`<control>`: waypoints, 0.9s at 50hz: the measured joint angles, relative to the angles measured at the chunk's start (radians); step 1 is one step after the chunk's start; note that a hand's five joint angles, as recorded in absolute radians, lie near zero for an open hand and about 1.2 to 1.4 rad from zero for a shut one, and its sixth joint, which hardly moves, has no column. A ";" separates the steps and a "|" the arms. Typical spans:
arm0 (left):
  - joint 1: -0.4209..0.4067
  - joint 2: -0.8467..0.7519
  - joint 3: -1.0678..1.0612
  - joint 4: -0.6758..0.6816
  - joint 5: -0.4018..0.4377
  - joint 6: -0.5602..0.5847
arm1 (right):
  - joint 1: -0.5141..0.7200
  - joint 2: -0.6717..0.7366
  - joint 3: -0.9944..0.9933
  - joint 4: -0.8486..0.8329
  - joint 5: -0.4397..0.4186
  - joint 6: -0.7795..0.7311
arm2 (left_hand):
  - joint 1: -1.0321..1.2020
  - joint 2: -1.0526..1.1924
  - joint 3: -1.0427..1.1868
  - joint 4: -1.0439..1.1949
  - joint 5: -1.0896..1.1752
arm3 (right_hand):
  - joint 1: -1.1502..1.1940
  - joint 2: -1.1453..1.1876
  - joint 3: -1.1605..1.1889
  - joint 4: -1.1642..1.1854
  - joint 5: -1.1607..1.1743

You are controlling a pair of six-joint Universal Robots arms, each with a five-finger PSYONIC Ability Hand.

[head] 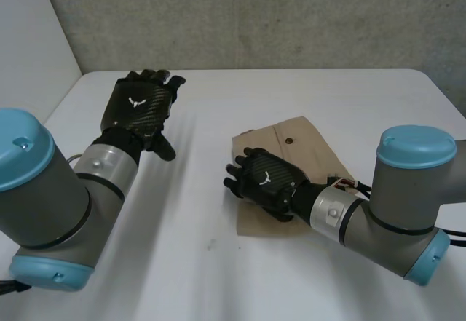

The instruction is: Fold the shorts.

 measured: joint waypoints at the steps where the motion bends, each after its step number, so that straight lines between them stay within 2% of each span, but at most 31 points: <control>1: -0.002 -0.003 0.009 0.001 0.000 0.000 | -0.003 -0.009 0.000 0.006 0.001 0.001 | 0.000 0.000 0.000 0.000 0.000 | -0.032 -0.035 -0.056 -0.042 -0.044; 5: -0.013 -0.027 0.050 0.003 0.002 0.000 | -0.021 -0.053 -0.007 0.021 0.035 0.056 | 0.000 0.000 0.000 0.000 0.000 | -0.061 -0.080 -0.116 -0.073 -0.071; 10: -0.063 -0.103 0.147 0.003 0.001 0.000 | -0.071 -0.131 -0.024 0.024 0.132 0.252 | 0.000 0.000 0.000 0.000 0.000 | -0.061 -0.080 -0.116 -0.073 -0.071; 11: -0.088 -0.140 0.191 0.001 0.000 0.000 | -0.092 -0.154 -0.035 0.023 0.172 0.341 | 0.000 0.000 0.000 0.000 0.000 | -0.061 -0.080 -0.116 -0.073 -0.071; 14: -0.133 -0.208 0.270 -0.002 -0.002 -0.001 | -0.126 -0.182 -0.059 0.023 0.232 0.489 | 0.001 0.000 0.000 0.000 0.000 | -0.061 -0.080 -0.116 -0.073 -0.071; 20: -0.215 -0.356 0.440 -0.012 -0.002 -0.026 | -0.168 -0.175 -0.121 0.048 0.301 0.651 | 0.028 0.021 0.011 0.017 0.004 | -0.061 -0.080 -0.116 -0.073 -0.071; 26: -0.269 -0.530 0.617 -0.062 0.001 -0.091 | -0.180 -0.086 -0.218 0.131 0.344 0.688 | 0.066 0.058 0.049 0.061 0.022 | -0.061 -0.080 -0.116 -0.073 -0.071; 32: -0.272 -0.658 0.723 -0.164 0.000 -0.150 | -0.181 0.018 -0.293 0.202 0.352 0.684 | 0.081 0.076 0.066 0.079 0.058 | -0.061 -0.080 -0.116 -0.073 -0.071; 38: -0.258 -0.717 0.758 -0.280 -0.005 -0.200 | -0.181 0.077 -0.324 0.242 0.351 0.680 | 0.081 0.076 0.066 0.078 0.058 | -0.061 -0.080 -0.116 -0.073 -0.071; 39: -0.252 -0.726 0.759 -0.320 -0.010 -0.213 | -0.182 0.128 -0.345 0.277 0.351 0.674 | 0.081 0.076 0.066 0.078 0.058 | -0.061 -0.080 -0.116 -0.073 -0.071; 45: -0.240 -0.721 0.736 -0.409 -0.051 -0.221 | -0.182 0.202 -0.377 0.339 0.360 0.655 | 0.081 0.075 0.066 0.078 0.057 | -0.087 -0.080 -0.116 -0.073 -0.071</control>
